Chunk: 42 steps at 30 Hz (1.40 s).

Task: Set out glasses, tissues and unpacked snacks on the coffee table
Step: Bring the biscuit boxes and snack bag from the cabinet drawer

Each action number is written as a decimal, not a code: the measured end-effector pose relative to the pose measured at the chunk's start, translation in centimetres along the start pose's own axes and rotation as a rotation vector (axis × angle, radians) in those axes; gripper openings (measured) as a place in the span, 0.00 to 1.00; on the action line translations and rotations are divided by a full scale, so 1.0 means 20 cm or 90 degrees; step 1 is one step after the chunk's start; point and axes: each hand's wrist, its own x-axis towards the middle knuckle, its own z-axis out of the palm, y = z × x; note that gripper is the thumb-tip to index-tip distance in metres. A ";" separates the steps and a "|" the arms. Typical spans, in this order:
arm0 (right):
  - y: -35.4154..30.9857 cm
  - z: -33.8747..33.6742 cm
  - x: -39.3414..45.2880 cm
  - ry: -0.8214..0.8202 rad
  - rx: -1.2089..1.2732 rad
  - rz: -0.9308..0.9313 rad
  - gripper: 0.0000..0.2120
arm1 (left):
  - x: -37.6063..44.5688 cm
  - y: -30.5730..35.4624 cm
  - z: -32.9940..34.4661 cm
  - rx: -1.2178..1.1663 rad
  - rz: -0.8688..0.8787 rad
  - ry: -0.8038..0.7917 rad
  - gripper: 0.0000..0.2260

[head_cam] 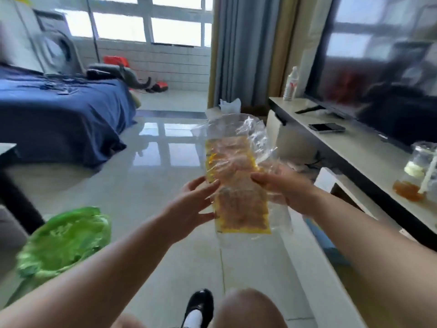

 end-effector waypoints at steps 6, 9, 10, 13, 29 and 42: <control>-0.23 0.71 0.25 -0.192 -0.022 -0.039 0.31 | -0.44 0.17 -0.50 -0.021 0.047 0.214 0.11; -0.34 1.07 0.30 -0.283 -0.030 -0.058 0.29 | -0.65 0.25 -0.72 -0.033 0.075 0.301 0.03; -0.37 1.18 0.32 -0.308 -0.033 -0.064 0.29 | -0.72 0.27 -0.79 -0.040 0.087 0.323 0.03; -0.45 1.50 0.39 -0.350 -0.043 -0.069 0.33 | -0.89 0.34 -0.98 -0.069 0.128 0.389 0.03; -0.79 3.24 0.52 -0.697 -0.076 -0.073 0.14 | -1.80 0.50 -1.89 -0.194 0.284 0.808 0.10; -0.75 3.99 0.49 -0.736 -0.142 -0.077 0.20 | -2.14 0.55 -2.39 -0.193 0.254 1.011 0.04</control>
